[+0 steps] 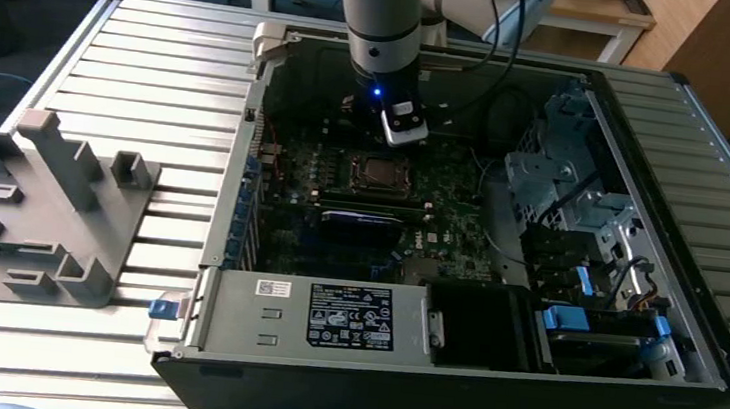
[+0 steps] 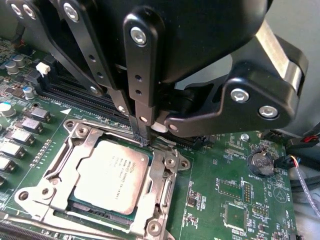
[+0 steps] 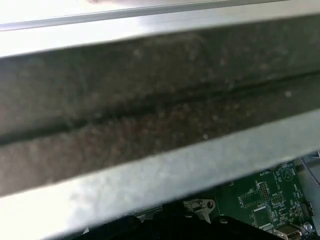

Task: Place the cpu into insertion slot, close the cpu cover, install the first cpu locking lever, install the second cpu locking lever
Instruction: 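Install the first cpu locking lever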

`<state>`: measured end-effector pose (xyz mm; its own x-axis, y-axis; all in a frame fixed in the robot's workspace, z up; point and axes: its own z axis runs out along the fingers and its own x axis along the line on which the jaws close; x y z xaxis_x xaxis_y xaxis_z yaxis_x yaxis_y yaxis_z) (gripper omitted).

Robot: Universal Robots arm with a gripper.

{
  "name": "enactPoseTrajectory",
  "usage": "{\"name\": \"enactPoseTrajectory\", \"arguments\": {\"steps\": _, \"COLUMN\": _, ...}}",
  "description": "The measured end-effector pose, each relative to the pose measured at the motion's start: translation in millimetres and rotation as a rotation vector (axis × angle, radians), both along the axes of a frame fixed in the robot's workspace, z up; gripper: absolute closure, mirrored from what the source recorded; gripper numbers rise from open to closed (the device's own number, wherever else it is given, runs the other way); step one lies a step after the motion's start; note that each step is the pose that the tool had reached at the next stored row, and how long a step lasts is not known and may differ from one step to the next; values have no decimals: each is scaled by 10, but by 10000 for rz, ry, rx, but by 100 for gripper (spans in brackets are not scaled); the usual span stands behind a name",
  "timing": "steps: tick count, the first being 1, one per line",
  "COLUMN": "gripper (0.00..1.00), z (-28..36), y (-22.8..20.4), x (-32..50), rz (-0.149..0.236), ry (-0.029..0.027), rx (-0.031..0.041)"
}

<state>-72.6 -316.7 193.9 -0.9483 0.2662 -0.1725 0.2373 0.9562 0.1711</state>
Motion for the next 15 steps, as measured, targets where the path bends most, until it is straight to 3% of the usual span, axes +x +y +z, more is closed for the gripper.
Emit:
{"name": "enactPoseTrajectory", "arguments": {"steps": 10, "gripper": 89, "z": 53, "y": 8, "x": 0, "rz": -1, "ry": -1, "rx": 9}}
{"name": "enactPoseTrajectory", "arguments": {"steps": 15, "gripper": 89, "z": 54, "y": 36, "x": 0, "rz": 1, "ry": -1, "rx": 95}}
